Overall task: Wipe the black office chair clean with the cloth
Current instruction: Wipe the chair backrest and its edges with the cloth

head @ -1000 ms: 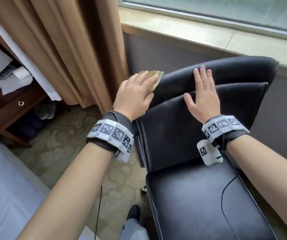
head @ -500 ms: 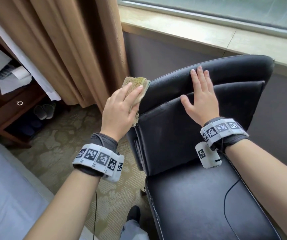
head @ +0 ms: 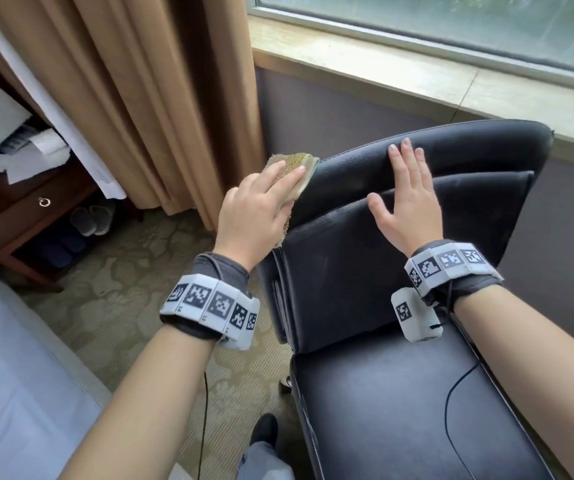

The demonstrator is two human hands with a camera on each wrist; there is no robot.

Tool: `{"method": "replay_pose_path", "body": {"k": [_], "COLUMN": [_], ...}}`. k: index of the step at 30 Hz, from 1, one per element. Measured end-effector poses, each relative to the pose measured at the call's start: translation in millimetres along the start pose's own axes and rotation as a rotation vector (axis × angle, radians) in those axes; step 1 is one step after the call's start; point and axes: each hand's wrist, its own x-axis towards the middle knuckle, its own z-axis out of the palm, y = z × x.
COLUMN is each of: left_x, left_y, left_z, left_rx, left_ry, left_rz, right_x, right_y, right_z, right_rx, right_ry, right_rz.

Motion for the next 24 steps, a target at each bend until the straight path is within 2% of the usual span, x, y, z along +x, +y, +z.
{"method": "replay_pose_path", "body": {"k": [4, 8, 12, 15, 19, 22, 24], "left_x": [-26.3, -52.4, -78.5, -78.5, -52.1, -24.1, -8.4], "left_y": [-4.7, -2.7, 6.8, 9.0, 8.0, 15.4, 23.1], "left_z": [-0.1, 11.8, 28.9, 30.8, 23.3, 18.7, 16.1], "left_rx": [-0.039, -0.155, 0.004, 0.189, 0.442, 0.538, 0.556], "left_ry": [0.057, 0.224, 0.351, 0.395, 0.383, 0.300, 0.226], "left_rz": [-0.070, -0.229, -0.269, -0.226, 0.005, 0.143, 0.134], "right_x": [-3.4, -6.3, -9.5, -10.1, -10.3, -11.9, -11.7], "right_y": [-4.5, -9.9, -12.5, -15.1, -16.5, -16.7, -16.8], "right_z": [5.2, 7.5, 7.1, 6.6, 6.7, 7.3, 7.3], "right_rx": [0.011, 0.023, 0.018, 0.023, 0.030, 0.042, 0.047], "right_ry": [0.018, 0.017, 0.007, -0.012, -0.020, -0.033, -0.036], "right_rz": [-0.013, -0.034, -0.053, -0.054, -0.055, -0.046, -0.042]}}
